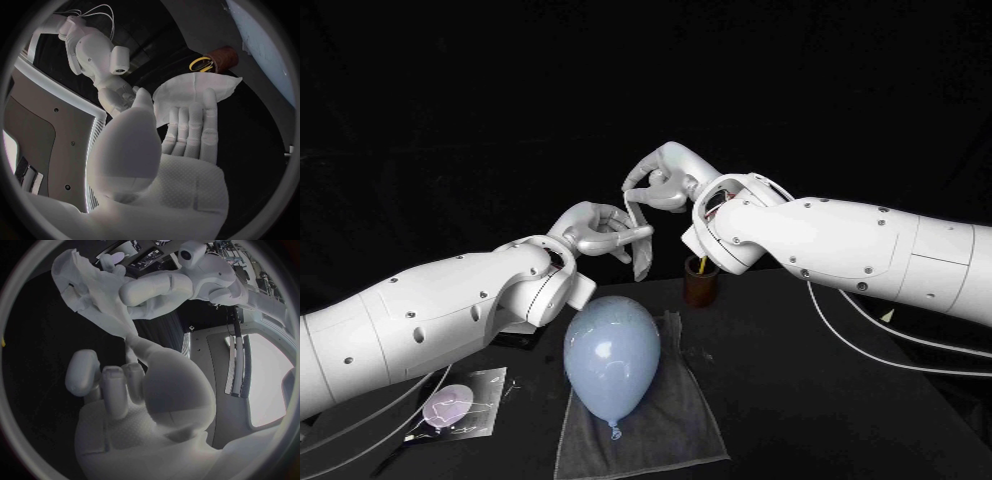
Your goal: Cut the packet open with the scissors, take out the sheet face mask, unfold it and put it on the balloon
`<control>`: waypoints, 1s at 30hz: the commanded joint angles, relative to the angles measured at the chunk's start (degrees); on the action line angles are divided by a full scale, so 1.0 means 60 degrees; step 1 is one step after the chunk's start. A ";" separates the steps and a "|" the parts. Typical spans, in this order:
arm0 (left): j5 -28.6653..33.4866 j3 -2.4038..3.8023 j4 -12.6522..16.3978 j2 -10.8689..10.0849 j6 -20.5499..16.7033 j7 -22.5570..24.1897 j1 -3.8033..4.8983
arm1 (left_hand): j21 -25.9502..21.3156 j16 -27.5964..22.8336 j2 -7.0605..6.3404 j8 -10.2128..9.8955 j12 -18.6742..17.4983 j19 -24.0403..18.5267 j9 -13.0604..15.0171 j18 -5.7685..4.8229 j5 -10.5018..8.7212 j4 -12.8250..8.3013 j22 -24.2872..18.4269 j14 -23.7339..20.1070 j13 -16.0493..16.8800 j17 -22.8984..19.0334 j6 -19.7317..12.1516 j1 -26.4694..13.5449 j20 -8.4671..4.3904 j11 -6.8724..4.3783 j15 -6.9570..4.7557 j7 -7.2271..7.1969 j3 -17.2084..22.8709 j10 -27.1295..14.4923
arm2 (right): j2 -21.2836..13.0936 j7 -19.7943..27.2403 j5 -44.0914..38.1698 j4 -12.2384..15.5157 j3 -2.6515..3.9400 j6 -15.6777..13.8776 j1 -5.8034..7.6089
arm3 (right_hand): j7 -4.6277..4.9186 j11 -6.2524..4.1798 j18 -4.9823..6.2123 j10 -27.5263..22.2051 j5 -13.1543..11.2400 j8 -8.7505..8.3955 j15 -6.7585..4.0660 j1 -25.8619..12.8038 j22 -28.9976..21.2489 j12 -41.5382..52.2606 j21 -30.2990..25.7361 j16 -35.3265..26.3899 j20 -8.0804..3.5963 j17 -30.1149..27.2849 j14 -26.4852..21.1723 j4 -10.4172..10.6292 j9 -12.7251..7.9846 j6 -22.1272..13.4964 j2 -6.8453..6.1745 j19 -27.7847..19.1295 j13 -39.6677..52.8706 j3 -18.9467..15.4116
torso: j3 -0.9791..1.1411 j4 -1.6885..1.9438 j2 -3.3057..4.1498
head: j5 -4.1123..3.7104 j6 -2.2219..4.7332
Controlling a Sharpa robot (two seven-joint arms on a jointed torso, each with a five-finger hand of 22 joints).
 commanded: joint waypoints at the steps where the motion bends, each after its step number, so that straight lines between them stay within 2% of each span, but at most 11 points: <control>1: 0.0058 0.0014 0.0008 0.0007 -0.0082 0.0080 0.0003 | -0.0056 0.0044 0.0582 0.0107 0.0055 0.0078 -0.0084 0.0129 0.0025 -0.0169 -0.0012 0.0054 -0.0018 -0.0034 0.0092 0.0679 -0.0030 -0.0048 -0.0069 0.0297 0.0402 0.0083 | 0.0022 -0.0049 -0.0134 -0.0041 0.0002 -0.0002 -0.0009 | -0.0008 -0.0044 -0.0004 0.0364 0.0024 0.0034 -0.0060 0.0039 0.0011 -0.0005 0.0020 0.0035 0.0007 0.1855 0.0708 0.0004 0.0081 0.0049 0.0011 0.0041 0.1301 0.0045 | 0.0002 0.0001 0.0002 | -0.0007 -0.0005; 4: 0.0098 0.0014 0.0032 -0.0021 0.0019 0.0138 0.0003 | 0.0039 -0.0059 0.1274 0.0061 -0.0245 0.0041 -0.0440 0.0139 0.0018 -0.0493 0.0057 -0.0003 -0.0260 -0.0129 0.0460 0.2015 -0.0224 -0.0283 -0.0291 0.0033 0.1421 0.0223 | 0.0021 -0.0045 -0.0149 -0.0121 0.0000 -0.0012 -0.0015 | -0.0008 -0.0044 -0.0004 0.0364 0.0024 0.0034 -0.0060 0.0039 0.0011 -0.0005 0.0020 0.0035 0.0007 0.1855 0.0708 0.0004 0.0081 0.0049 0.0011 0.0041 0.1301 0.0045 | 0.0001 0.0002 0.0003 | -0.0003 -0.0001; 6: 0.0111 0.0014 0.0050 -0.0038 0.0074 0.0175 0.0003 | 0.0167 -0.0156 0.1301 -0.0054 -0.0462 -0.0056 -0.0655 0.0115 0.0023 -0.0551 0.0158 -0.0046 -0.0419 -0.0192 0.0632 0.2336 -0.0325 -0.0325 -0.0349 0.0007 0.1815 0.0363 | 0.0011 -0.0043 -0.0153 -0.0162 -0.0001 -0.0020 -0.0016 | -0.0008 -0.0044 -0.0001 0.0360 0.0024 0.0038 -0.0060 0.0038 0.0003 -0.0015 0.0010 0.0030 0.0006 0.1846 0.0704 -0.0001 0.0084 0.0047 0.0009 0.0035 0.1292 0.0056 | -0.0003 0.0001 0.0002 | -0.0001 -0.0005; 9: 0.0161 0.0013 0.0085 -0.0082 0.0173 0.0304 0.0003 | 0.1149 -0.0516 0.0951 -0.0498 -0.1190 -0.0748 -0.1533 0.0040 0.0008 -0.0570 0.0931 0.0132 -0.0987 -0.0479 0.1469 0.2589 -0.0545 -0.0447 -0.0417 -0.0043 0.3672 0.1042 | -0.0019 -0.0037 -0.0160 -0.0237 -0.0002 -0.0033 -0.0019 | -0.0008 -0.0044 -0.0001 0.0360 0.0024 0.0038 -0.0060 0.0038 0.0003 -0.0015 0.0010 0.0030 0.0006 0.1846 0.0704 -0.0001 0.0084 0.0047 0.0009 0.0035 0.1292 0.0056 | 0.0002 0.0002 0.0004 | 0.0020 -0.0025; 10: 0.0179 0.0013 0.0091 -0.0094 0.0196 0.0343 0.0003 | 0.1181 -0.0525 0.0949 -0.0498 -0.1205 -0.0770 -0.1550 0.0019 0.0023 -0.0579 0.0957 0.0143 -0.0999 -0.0487 0.1504 0.2588 -0.0528 -0.0446 -0.0446 -0.0048 0.3746 0.1056 | -0.0024 -0.0035 -0.0161 -0.0255 -0.0002 -0.0033 -0.0020 | -0.0008 -0.0044 -0.0001 0.0360 0.0024 0.0038 -0.0060 0.0038 0.0003 -0.0015 0.0010 0.0030 0.0006 0.1846 0.0704 -0.0001 0.0084 0.0047 0.0009 0.0035 0.1292 0.0056 | 0.0002 0.0002 0.0004 | 0.0020 -0.0025; 12: 0.0224 0.0013 0.0101 -0.0114 0.0242 0.0420 0.0003 | 0.1512 -0.0683 0.0804 -0.0612 -0.1353 -0.1056 -0.1793 0.0001 0.0019 -0.0637 0.1228 0.0243 -0.1114 -0.0603 0.1779 0.2379 -0.0532 -0.0473 -0.0459 -0.0097 0.4679 0.1175 | -0.0030 -0.0032 -0.0162 -0.0287 -0.0002 -0.0028 -0.0020 | -0.0008 -0.0044 -0.0001 0.0360 0.0024 0.0038 -0.0060 0.0038 0.0003 -0.0015 0.0010 0.0030 0.0006 0.1846 0.0704 -0.0001 0.0084 0.0047 0.0009 0.0035 0.1292 0.0056 | 0.0002 -0.0004 0.0001 | 0.0012 -0.0026; 14: 0.0272 0.0013 0.0116 -0.0137 0.0299 0.0496 0.0003 | 0.1911 -0.0756 0.0423 -0.0728 -0.1377 -0.1259 -0.2048 0.0022 -0.0027 -0.0872 0.1532 0.0387 -0.1157 -0.0675 0.1986 0.1825 -0.0502 -0.0475 -0.0457 -0.0100 0.5751 0.1289 | -0.0033 -0.0028 -0.0163 -0.0318 -0.0002 -0.0020 -0.0021 | -0.0008 -0.0044 -0.0001 0.0360 0.0024 0.0038 -0.0060 0.0038 0.0003 -0.0015 0.0010 0.0030 0.0006 0.1846 0.0704 -0.0001 0.0084 0.0047 0.0009 0.0035 0.1292 0.0056 | 0.0001 -0.0004 -0.0002 | 0.0008 -0.0026; 16: 0.0328 0.0013 0.0134 -0.0158 0.0366 0.0562 0.0002 | 0.2039 -0.0757 0.0311 -0.0755 -0.1362 -0.1345 -0.2132 0.0038 0.0018 -0.1043 0.1632 0.0424 -0.1156 -0.0685 0.2003 0.1487 -0.0469 -0.0460 -0.0445 -0.0095 0.6189 0.1283 | -0.0034 -0.0025 -0.0164 -0.0344 -0.0002 -0.0010 -0.0022 | -0.0008 -0.0044 -0.0001 0.0360 0.0024 0.0038 -0.0060 0.0038 0.0003 -0.0015 0.0010 0.0030 0.0006 0.1846 0.0704 -0.0001 0.0084 0.0047 0.0009 0.0035 0.1292 0.0056 | 0.0001 -0.0004 0.0001 | 0.0010 -0.0031; 19: 0.0382 0.0013 0.0165 -0.0186 0.0487 0.0636 0.0002 | 0.2143 -0.0736 0.0279 -0.0749 -0.1334 -0.1417 -0.2207 0.0063 0.0014 -0.1259 0.1711 0.0450 -0.1151 -0.0681 0.2019 0.1037 -0.0419 -0.0446 -0.0427 -0.0090 0.6623 0.1283 | -0.0033 -0.0024 -0.0164 -0.0391 -0.0003 0.0004 -0.0023 | -0.0008 -0.0044 -0.0001 0.0360 0.0024 0.0038 -0.0060 0.0038 0.0003 -0.0015 0.0010 0.0030 0.0006 0.1846 0.0704 -0.0001 0.0084 0.0047 0.0009 0.0035 0.1292 0.0056 | 0.0004 -0.0006 0.0003 | 0.0014 -0.0034; 26: 0.0458 0.0013 0.0226 -0.0239 0.0890 0.0755 0.0002 | 0.2059 -0.0710 0.0594 -0.0982 -0.1502 -0.1547 -0.2494 0.0100 0.0010 -0.1627 0.1664 0.0350 -0.1239 -0.0662 0.1822 0.0059 -0.0279 -0.0326 -0.0314 -0.0015 0.7476 0.1101 | -0.0039 -0.0028 -0.0165 -0.0517 -0.0003 0.0036 -0.0028 | -0.0008 -0.0044 -0.0001 0.0360 0.0024 0.0038 -0.0060 0.0038 0.0003 -0.0015 0.0010 0.0030 0.0006 0.1846 0.0704 -0.0001 0.0084 0.0047 0.0009 0.0035 0.1292 0.0056 | 0.0000 -0.0002 0.0004 | 0.0029 -0.0043; 30: 0.0481 0.0013 0.0222 -0.0254 0.0911 0.0752 0.0002 | 0.2021 -0.0589 0.0573 -0.0874 -0.1420 -0.1435 -0.2530 0.0124 0.0004 -0.1742 0.1613 0.0460 -0.1221 -0.0612 0.2118 -0.0368 -0.0245 -0.0387 -0.0336 -0.0093 0.7423 0.1382 | -0.0065 -0.0012 -0.0158 -0.0491 -0.0004 0.0084 -0.0038 | -0.0008 -0.0044 -0.0001 0.0360 0.0024 0.0038 -0.0060 0.0038 0.0003 -0.0015 0.0010 0.0030 0.0006 0.1846 0.0704 -0.0001 0.0084 0.0047 0.0009 0.0035 0.1292 0.0056 | 0.0004 -0.0002 0.0005 | 0.0030 -0.0051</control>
